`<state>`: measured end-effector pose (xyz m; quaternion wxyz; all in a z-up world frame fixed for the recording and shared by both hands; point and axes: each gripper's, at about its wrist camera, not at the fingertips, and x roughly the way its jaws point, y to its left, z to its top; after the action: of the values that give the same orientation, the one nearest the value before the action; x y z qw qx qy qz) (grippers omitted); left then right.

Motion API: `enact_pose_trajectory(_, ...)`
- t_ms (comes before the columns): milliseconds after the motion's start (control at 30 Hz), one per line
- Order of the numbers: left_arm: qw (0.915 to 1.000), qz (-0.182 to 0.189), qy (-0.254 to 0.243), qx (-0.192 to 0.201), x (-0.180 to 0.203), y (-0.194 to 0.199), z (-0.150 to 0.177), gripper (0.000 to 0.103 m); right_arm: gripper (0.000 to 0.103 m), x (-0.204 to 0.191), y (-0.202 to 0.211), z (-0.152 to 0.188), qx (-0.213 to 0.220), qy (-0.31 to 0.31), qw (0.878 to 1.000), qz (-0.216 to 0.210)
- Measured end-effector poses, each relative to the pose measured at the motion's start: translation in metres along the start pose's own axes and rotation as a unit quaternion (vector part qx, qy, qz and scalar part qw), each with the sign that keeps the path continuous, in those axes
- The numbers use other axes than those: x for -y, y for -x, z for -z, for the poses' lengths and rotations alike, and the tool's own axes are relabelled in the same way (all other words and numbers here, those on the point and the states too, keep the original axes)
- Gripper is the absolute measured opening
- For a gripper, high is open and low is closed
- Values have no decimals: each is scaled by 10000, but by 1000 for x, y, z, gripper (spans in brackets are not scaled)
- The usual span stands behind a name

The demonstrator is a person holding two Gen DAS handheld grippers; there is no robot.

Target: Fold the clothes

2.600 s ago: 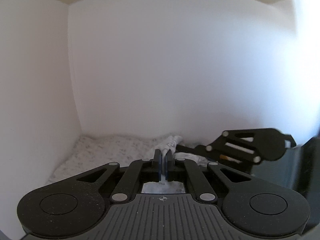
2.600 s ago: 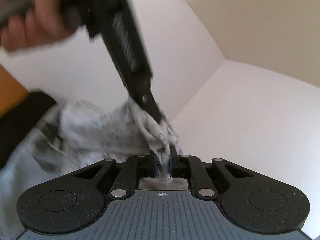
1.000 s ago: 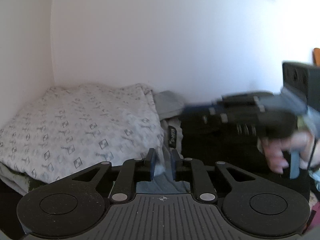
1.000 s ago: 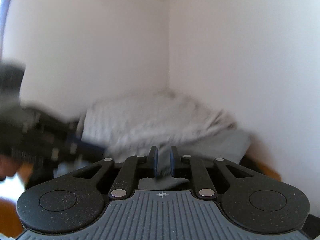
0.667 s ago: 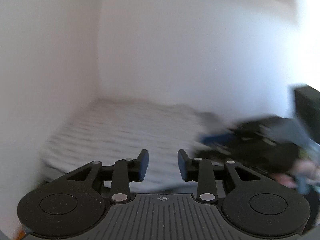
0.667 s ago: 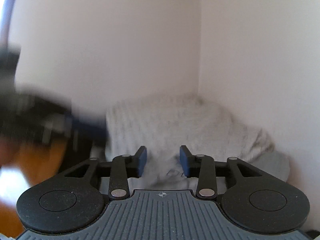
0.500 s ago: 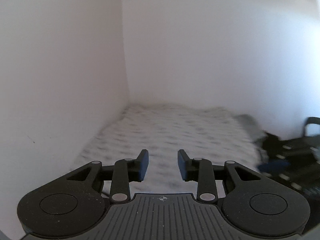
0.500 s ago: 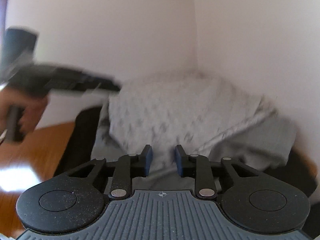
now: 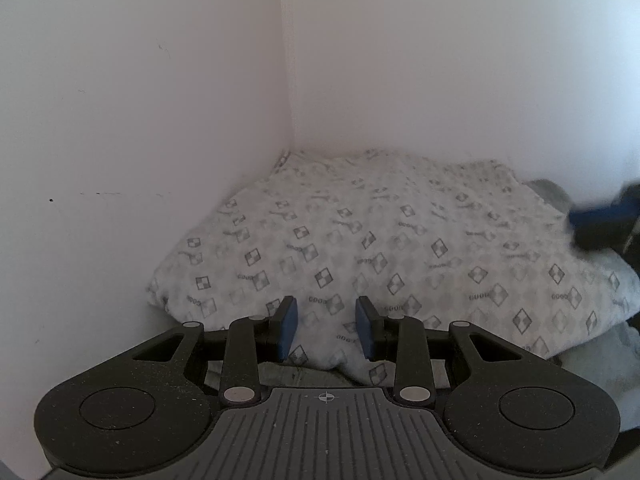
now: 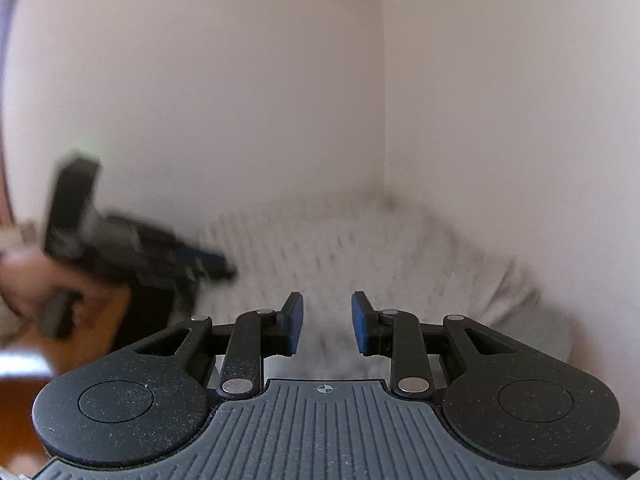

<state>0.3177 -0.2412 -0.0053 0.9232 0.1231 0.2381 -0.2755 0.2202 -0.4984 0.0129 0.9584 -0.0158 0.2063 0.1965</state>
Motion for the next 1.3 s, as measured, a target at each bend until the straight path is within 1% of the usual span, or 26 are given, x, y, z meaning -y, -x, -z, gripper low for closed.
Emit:
enact_pose_trajectory(33, 10000, 30, -4, 14, -3, 1, 1, 35, 28, 0, -5, 7, -78, -42, 10000, -33)
enact_pose_trajectory(133, 9999, 134, 17, 67, -10, 3, 4, 35, 28, 0, -3, 20, 38, -323, 9995, -55)
enact_pose_trajectory(267, 9997, 195, 75, 105, -14, 3, 9, 35, 28, -5, 5, 23, 41, -171, 9998, 15)
enact_pose_trajectory(400, 9996, 194, 110, 177, -15, -3, 8, 35, 28, -2, 13, 24, 27, -186, 9998, -40)
enact_pose_trajectory(533, 9989, 257, 303, 265, -20, -3, 10, 35, 28, -2, 20, 28, 21, -203, 9998, -30)
enact_pose_trajectory(667, 9981, 322, 378, 369, -26, 2, 11, 35, 28, -3, 27, 30, -108, -74, 9999, -86)
enact_pose_trajectory(700, 9979, 342, 381, 386, -28, 3, 10, 38, 28, -3, 30, 31, -136, -21, 9998, -122)
enact_pose_trajectory(733, 9972, 375, 480, 430, -31, 5, 9, 43, 28, -3, 34, 32, -154, 44, 9997, -166)
enact_pose_trajectory(767, 9964, 381, 564, 497, -35, 7, 7, 47, 28, -4, 38, 32, -95, 118, 9998, -139)
enact_pose_trajectory(833, 9951, 342, 703, 613, -43, 11, 5, 58, 28, -6, 48, 30, 145, 217, 9997, 0)
enact_pose_trajectory(900, 9939, 280, 823, 677, -48, 13, 4, 58, 28, -2, 50, 21, 331, 173, 9992, 151)
enact_pose_trajectory(967, 9930, 348, 905, 670, -50, 11, 4, 58, 28, 8, 40, 5, 397, 189, 9985, 337)
enact_pose_trajectory(1033, 9937, 325, 845, 660, -48, 9, 4, 58, 28, 24, 20, -11, 421, 194, 9971, 605)
enact_pose_trajectory(1133, 9948, 316, 750, 609, -45, 4, 4, 58, 28, 51, -24, -30, 221, 196, 9944, 1014)
enact_pose_trajectory(1200, 9951, 328, 733, 573, -44, 0, 4, 58, 28, 66, -53, -37, 119, 309, 9909, 1305)
enact_pose_trajectory(1267, 9957, 310, 674, 553, -42, -1, 5, 59, 28, 78, -74, -41, 64, 387, 9892, 1409)
enact_pose_trajectory(1300, 9961, 293, 624, 549, -41, -1, 6, 59, 28, 85, -83, -41, -45, 356, 9883, 1481)
